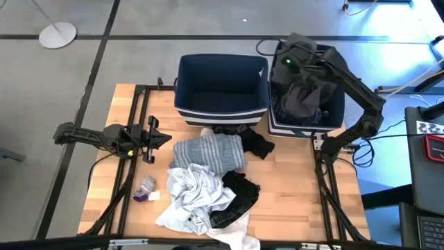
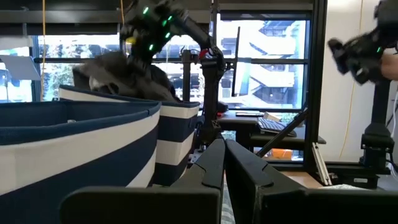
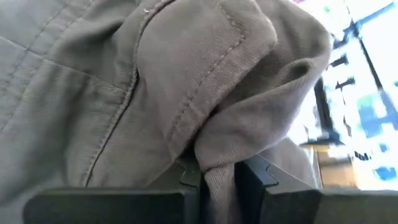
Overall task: Sort clothes
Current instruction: Put the gray pants into the right blue laundry organizer
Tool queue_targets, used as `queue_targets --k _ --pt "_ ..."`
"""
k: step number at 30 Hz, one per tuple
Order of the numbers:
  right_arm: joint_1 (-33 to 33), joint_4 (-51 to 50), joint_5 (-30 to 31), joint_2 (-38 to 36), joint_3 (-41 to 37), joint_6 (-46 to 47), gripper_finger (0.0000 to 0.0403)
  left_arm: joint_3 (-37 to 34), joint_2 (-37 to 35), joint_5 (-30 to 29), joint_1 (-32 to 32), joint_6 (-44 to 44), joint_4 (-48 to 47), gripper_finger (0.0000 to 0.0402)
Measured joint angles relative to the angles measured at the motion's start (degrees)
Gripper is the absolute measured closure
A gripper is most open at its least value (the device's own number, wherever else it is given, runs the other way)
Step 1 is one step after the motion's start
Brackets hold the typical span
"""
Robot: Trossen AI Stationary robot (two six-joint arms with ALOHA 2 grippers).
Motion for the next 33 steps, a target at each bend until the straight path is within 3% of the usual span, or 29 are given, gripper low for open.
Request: queue_targets --k 8,18,25,33 --pt "-6.53 7.66 -7.07 0.0 -19.36 -1.28 0.0349 0.0 0.0 0.0 0.0 0.04 0.04 0.0398" --pt "-11.14 31.68 -22.92 -0.13 -36.75 -7.55 0.0349 0.0 -0.01 0.0 0.0 0.17 0.07 0.0398" --pt "-11.59 35.33 -23.52 -0.2 -40.42 -8.54 0.0335 0.0 -0.01 0.0 0.0 0.43 0.08 0.0398" --pt "-11.51 31.51 -23.32 -0.33 -37.05 -9.4 0.0235 -0.01 0.0 -0.02 0.0 0.61 0.09 0.0398"
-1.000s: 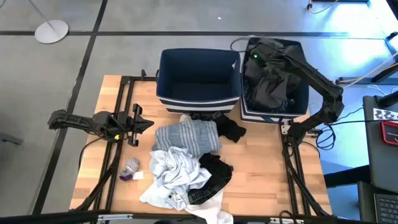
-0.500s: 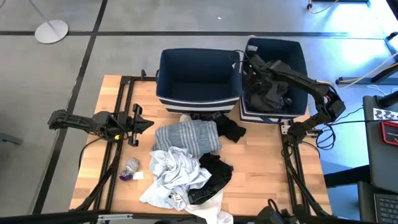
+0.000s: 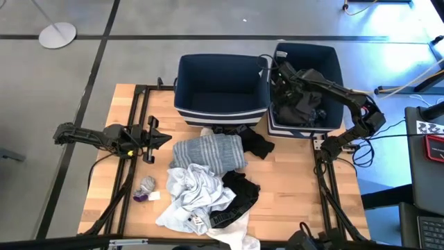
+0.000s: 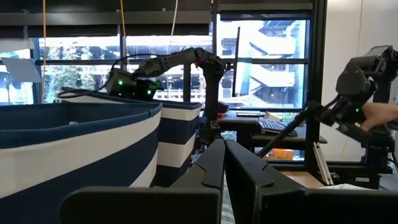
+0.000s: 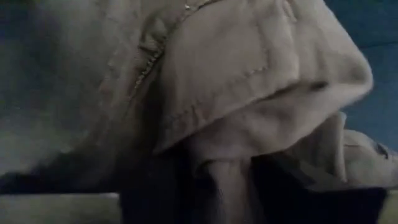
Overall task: Sort clothes
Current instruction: Put the gray pants into the right blue laundry organizer, then put the light gray patterned polo into the right blue laundry organizer
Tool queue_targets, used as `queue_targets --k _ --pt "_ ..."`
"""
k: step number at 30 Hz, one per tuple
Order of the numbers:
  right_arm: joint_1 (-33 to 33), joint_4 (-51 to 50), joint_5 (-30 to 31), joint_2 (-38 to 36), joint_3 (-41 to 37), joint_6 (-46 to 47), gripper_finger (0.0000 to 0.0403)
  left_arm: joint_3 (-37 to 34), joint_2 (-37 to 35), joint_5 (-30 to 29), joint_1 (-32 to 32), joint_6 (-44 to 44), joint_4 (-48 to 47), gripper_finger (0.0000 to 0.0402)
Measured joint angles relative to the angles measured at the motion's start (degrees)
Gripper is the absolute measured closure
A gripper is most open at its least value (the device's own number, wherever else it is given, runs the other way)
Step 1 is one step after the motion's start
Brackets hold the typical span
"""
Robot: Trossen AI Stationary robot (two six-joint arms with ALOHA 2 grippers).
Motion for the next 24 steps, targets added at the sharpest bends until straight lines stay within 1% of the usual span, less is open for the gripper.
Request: queue_targets --k 4,9,12,16,24 --pt "0.02 -7.03 0.59 0.05 5.34 0.12 0.0195 0.01 0.0 0.0 0.0 0.0 -0.02 0.0398" --pt "0.04 -15.47 -0.47 -0.25 13.19 0.15 0.0168 0.01 0.0 0.02 0.0 0.0 -0.02 0.0398" --pt "0.59 -17.86 -0.78 -1.77 17.18 0.15 0.0162 0.01 -0.02 0.0 0.0 -0.01 -0.02 0.0398" --pt "2.2 -18.66 -1.02 -4.75 22.17 0.2 0.0162 0.0 -0.01 0.02 0.0 -0.07 -0.02 0.0398" --pt "8.35 -18.76 -1.73 -9.26 30.41 0.26 0.0162 0.0 -0.01 0.0 0.0 -0.02 -0.02 0.0398"
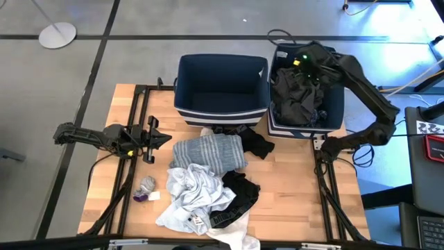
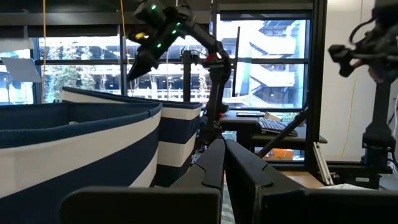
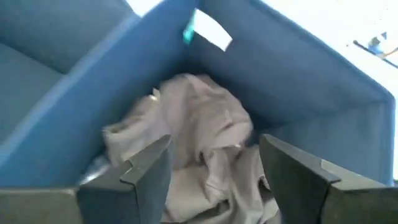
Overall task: Sort clothes
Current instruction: Put the light gray patterned polo into the right blue laundry organizer
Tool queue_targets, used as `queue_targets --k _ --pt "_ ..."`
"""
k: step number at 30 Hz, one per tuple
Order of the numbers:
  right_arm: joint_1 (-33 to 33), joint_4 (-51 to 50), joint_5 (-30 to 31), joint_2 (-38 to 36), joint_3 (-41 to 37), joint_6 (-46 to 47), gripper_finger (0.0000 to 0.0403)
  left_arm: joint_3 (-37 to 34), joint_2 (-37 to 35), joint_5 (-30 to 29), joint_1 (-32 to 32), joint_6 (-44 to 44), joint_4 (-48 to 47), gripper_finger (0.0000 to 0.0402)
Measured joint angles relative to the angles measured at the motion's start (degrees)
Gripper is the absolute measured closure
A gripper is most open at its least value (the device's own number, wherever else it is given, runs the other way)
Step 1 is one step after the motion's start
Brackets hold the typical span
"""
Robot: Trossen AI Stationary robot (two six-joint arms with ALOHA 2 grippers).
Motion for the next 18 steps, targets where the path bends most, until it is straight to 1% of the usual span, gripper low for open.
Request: queue_targets --k 3,7,9,13,18 --pt "3.15 0.79 -2.26 -1.36 0.97 0.02 0.0162 0.0 -0.01 0.01 0.0 -0.12 0.0 0.0398" --pt "8.2 1.4 -8.25 -2.47 1.01 -0.44 0.0162 0.0 0.0 0.0 0.0 -0.07 0.0 0.0398" --pt "11.09 1.86 -9.64 -2.61 1.01 -0.5 0.0162 0.01 -0.01 0.02 0.0 0.33 0.0 0.0398" --pt "17.96 4.5 -9.76 -2.63 1.01 -0.08 0.0162 0.0 0.0 0.01 0.0 0.44 0.0 0.0398" --pt "27.09 11.28 -9.87 -2.59 -0.38 -0.78 0.0162 0.01 -0.01 0.0 0.02 0.42 0.02 0.0398"
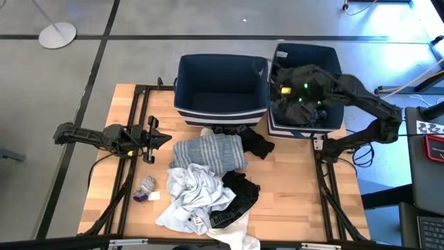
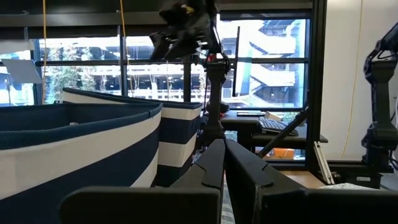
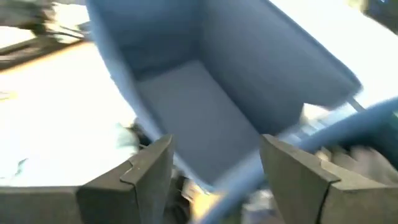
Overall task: Sort clothes
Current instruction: Put the light gray patterned polo into the right blue laundry organizer
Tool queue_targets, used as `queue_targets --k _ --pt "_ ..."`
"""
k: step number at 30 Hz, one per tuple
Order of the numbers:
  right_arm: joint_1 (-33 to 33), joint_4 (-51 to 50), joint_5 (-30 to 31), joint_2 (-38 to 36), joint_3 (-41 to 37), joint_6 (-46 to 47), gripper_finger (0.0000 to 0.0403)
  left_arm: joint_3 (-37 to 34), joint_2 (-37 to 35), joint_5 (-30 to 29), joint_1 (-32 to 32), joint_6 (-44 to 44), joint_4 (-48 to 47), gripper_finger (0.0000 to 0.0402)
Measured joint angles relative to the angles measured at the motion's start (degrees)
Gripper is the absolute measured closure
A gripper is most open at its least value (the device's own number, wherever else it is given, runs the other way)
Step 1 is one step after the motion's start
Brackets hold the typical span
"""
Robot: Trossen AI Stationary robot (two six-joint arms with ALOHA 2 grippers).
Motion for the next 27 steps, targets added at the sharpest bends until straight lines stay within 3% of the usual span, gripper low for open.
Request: queue_targets --k 14,27 --pt "18.69 15.79 -0.87 0.72 -11.3 -6.88 0.0162 0.0 0.0 0.01 0.0 -0.56 0.0 0.0398" --pt "23.94 42.96 -7.77 6.81 -28.82 -7.56 0.0162 0.0 0.02 0.0 -0.02 -0.67 0.37 0.0398"
